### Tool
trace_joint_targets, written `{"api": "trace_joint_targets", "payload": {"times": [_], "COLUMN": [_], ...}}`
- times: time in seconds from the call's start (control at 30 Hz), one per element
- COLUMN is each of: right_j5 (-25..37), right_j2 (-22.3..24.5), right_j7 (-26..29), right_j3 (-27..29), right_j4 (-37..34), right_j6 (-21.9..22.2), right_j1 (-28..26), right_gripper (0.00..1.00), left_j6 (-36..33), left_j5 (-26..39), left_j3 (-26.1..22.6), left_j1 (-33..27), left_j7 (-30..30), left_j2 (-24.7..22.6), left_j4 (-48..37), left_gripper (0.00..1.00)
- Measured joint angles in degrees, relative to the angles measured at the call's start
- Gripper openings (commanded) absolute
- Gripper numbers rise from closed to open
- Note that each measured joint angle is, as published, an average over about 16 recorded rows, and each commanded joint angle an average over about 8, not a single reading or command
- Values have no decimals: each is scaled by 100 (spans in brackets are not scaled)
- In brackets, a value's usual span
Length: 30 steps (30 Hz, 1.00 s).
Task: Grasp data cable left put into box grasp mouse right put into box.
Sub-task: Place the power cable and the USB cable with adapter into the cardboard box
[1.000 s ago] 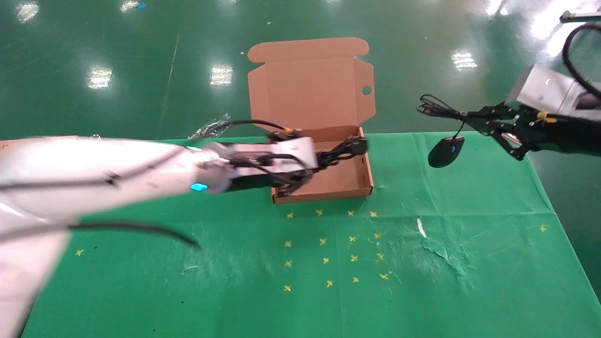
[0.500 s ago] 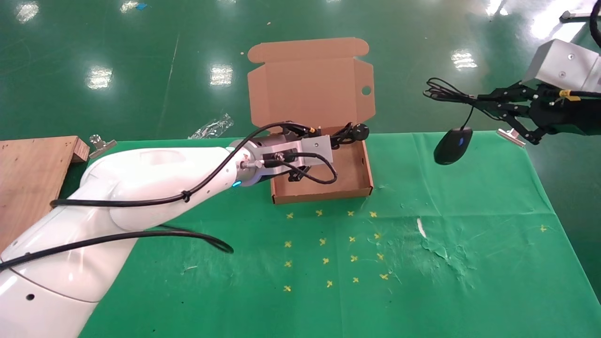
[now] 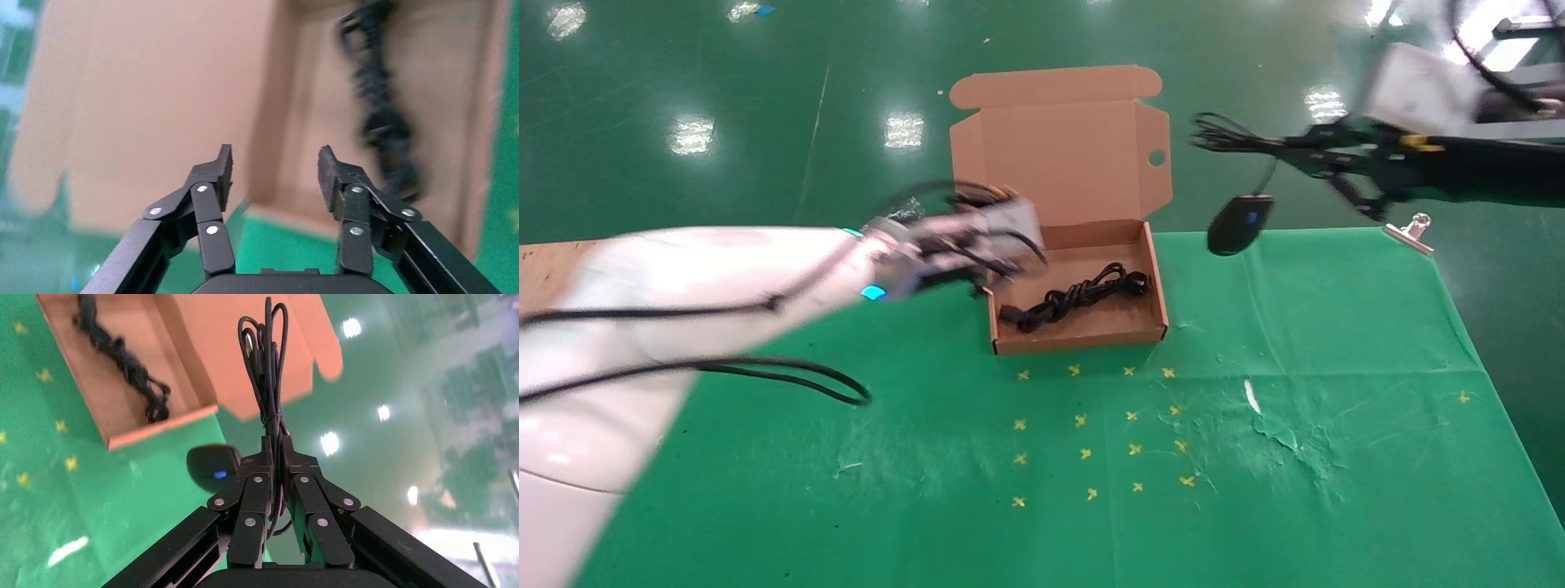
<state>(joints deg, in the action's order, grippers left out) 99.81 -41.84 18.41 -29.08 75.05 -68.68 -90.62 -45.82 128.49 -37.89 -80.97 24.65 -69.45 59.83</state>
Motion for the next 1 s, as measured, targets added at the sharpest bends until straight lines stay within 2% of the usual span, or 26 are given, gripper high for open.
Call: {"api": "trace_joint_targets", "payload": {"times": [0.2,0.37,0.6,0.83,0.87,1.0], "right_j5": [-118,-270,-433,-511,-520,-568], "right_j2": [-720,-1376,-2132,-2559,-2599,-2707], "right_j7": [-582,-1306,-2439,-3375,-3479,-3786], "right_j3": [-194,-364,-526,-567,-566,-549], "right_j4": [-610,-1468,-2967,-4305,-4463,-4942], "right_j6": [81,74,67,103,109,118], "right_j1": [-39,-103,-277,-469,-494,-569], "right_gripper": [0,0,0,0,7,57], "left_j6": [-44,-57,-78,-83,-83,-84], "left_j5": [-92,-73,-26,-8,-7,-4], "left_j3": [297,439,464,465,466,468], "left_j1": [-166,-241,-246,-241,-241,-241], "left_j7": [231,370,440,464,466,473], "left_j2": [543,831,901,905,907,914], "left_j4": [-87,-141,-126,-106,-105,-102], "left_gripper": [100,100,100,100,100,100]}}
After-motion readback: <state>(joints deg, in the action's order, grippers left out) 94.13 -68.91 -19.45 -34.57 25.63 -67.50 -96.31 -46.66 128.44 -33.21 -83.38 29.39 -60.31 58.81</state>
